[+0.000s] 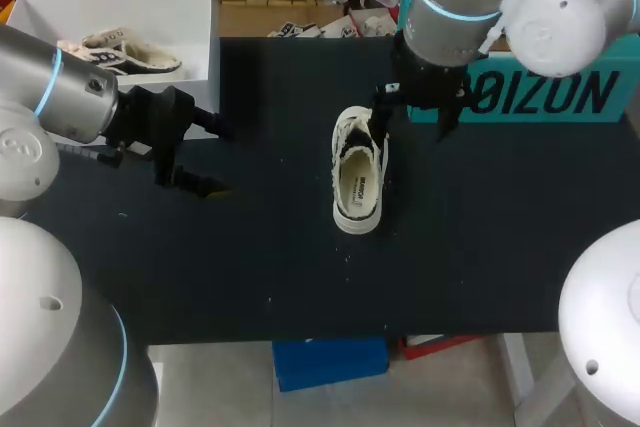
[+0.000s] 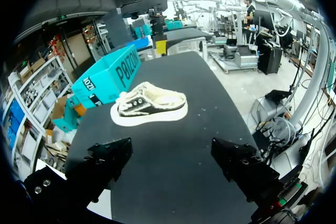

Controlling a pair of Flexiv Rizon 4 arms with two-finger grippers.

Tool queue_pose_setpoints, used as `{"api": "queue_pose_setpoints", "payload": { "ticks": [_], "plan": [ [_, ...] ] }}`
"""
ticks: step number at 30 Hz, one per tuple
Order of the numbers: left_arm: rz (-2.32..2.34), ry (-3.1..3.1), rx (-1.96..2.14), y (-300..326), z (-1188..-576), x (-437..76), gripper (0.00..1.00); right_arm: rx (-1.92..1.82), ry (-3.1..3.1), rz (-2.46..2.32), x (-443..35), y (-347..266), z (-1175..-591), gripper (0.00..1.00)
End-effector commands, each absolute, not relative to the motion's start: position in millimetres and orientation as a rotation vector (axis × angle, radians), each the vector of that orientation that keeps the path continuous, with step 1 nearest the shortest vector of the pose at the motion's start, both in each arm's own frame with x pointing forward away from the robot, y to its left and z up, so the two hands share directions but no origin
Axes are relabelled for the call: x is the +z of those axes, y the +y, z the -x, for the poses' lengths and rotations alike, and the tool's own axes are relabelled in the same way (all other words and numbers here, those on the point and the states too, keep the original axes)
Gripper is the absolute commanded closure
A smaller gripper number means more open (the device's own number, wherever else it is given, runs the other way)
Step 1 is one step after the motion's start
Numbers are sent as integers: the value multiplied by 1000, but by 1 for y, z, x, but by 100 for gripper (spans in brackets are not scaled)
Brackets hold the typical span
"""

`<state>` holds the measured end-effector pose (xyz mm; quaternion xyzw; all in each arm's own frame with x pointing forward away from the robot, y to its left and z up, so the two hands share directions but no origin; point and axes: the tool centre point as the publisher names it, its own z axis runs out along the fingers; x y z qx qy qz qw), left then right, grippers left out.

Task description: Take the shoe out of the shoebox, open the shoe tongue, remove and reinsert the insole, then place the shoe into the shoebox

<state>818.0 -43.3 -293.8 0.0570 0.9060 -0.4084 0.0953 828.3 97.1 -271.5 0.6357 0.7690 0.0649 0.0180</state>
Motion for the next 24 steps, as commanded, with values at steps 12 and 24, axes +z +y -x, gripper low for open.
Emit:
{"api": "queue_pose_setpoints", "payload": {
  "ticks": [12, 24],
  "plan": [
    [-166, 2684, -1205, -44, -817, -294, 0, -42, 2283, -1938, -310, 108, -865, 0],
    [-166, 2684, -1205, -44, -817, -294, 0, -27, 2288, -1964, -334, 102, -885, 19]
  ]
}}
